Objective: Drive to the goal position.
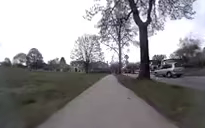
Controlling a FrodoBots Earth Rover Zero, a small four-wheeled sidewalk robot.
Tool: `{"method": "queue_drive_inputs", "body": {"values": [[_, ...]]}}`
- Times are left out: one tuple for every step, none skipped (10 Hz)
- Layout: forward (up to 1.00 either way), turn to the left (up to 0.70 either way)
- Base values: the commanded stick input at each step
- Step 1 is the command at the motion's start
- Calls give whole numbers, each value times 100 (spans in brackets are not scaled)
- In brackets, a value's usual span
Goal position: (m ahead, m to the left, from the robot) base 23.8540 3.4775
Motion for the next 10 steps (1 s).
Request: {"method": "queue_drive_inputs", "body": {"values": [[100, 0], [100, 0], [100, 0], [100, 0], [100, 0], [100, 0], [100, 0], [100, 0], [100, 0], [100, 0]]}}
